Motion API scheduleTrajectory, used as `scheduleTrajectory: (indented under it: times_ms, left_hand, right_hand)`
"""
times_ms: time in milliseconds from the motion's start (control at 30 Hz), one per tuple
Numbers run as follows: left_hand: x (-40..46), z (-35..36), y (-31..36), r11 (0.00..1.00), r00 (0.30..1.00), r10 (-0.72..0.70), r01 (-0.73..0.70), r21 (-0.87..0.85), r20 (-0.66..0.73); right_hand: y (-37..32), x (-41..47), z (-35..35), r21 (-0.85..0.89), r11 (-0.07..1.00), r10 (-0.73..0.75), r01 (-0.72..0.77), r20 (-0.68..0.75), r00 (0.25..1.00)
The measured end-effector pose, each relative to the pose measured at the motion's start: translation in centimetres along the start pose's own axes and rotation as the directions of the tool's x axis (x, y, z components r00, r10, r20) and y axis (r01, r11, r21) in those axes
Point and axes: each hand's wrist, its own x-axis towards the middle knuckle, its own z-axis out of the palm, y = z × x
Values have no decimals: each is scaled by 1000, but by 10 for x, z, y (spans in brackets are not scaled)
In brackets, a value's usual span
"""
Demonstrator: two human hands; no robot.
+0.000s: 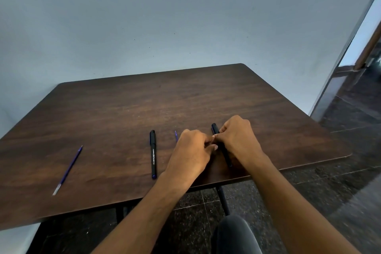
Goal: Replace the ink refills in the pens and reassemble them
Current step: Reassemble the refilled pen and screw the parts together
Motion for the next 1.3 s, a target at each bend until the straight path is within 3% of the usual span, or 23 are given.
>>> scheduleTrajectory:
  times_ms: [233,433,600,700,967,1300]
  left_hand:
    - [0,-4,-1,1000,1000,11,-11,-15,-20]
    - [-7,-27,-7,998,984,23,-32,-46,-176]
    - [-18,-55,-28,984,942,-59,-1,-176,-332]
    - [-26,-70,-51,972,913,-146,61,-225,-381]
    - [-39,-88,-109,890,850,-388,245,-384,-356]
    - [-40,-80,-120,726,827,-484,197,-659,-286]
  right_hand:
    - [1,-2,-6,14,1000,-3,3,-2,1000]
    - [0,-2,-8,48,997,-63,67,-80,995]
    - [-17,-7,1,79,986,-140,147,-89,986]
    - [-36,-14,11,68,974,-214,215,-23,977]
    - [-90,-31,49,-10,963,-262,269,193,946]
    - [-119,-16,113,-245,950,-161,195,151,975]
